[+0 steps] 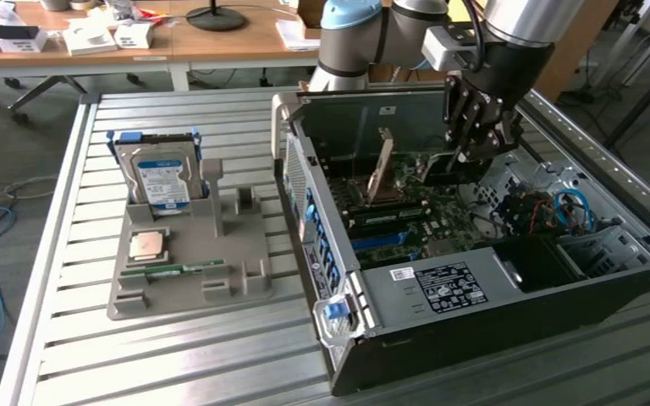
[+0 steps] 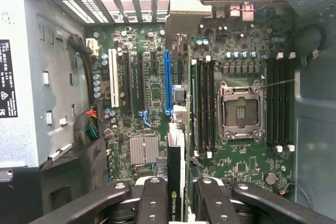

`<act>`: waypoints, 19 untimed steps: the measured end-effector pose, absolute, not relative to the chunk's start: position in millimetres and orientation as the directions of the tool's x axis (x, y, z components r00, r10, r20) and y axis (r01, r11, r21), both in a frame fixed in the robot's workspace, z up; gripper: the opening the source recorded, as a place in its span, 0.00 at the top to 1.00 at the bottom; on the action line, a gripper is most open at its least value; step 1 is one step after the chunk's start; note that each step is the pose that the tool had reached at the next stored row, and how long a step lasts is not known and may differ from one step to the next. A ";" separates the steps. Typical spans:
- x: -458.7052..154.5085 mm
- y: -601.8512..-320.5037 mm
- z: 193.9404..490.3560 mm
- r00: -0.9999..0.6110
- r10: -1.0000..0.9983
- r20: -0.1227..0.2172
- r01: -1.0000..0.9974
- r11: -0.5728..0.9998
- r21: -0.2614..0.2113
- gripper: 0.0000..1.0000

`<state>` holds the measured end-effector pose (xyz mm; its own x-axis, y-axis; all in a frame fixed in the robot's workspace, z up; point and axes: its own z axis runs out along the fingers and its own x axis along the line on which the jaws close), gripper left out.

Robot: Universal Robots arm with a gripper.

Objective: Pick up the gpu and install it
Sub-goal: 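Insert the gpu into the slot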

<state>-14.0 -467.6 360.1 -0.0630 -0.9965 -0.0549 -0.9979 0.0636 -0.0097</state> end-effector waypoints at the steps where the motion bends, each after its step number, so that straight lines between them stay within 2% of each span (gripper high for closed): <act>1: -14.1 -467.6 359.5 -0.059 -0.997 -0.055 -0.998 0.059 -0.010 0.74; 19: -25.6 -466.6 348.5 -0.039 -0.998 -0.050 -0.999 0.039 -0.010 0.74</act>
<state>-25.6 -466.6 348.5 -0.0389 -0.9980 -0.0502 -0.9992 0.0394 -0.0099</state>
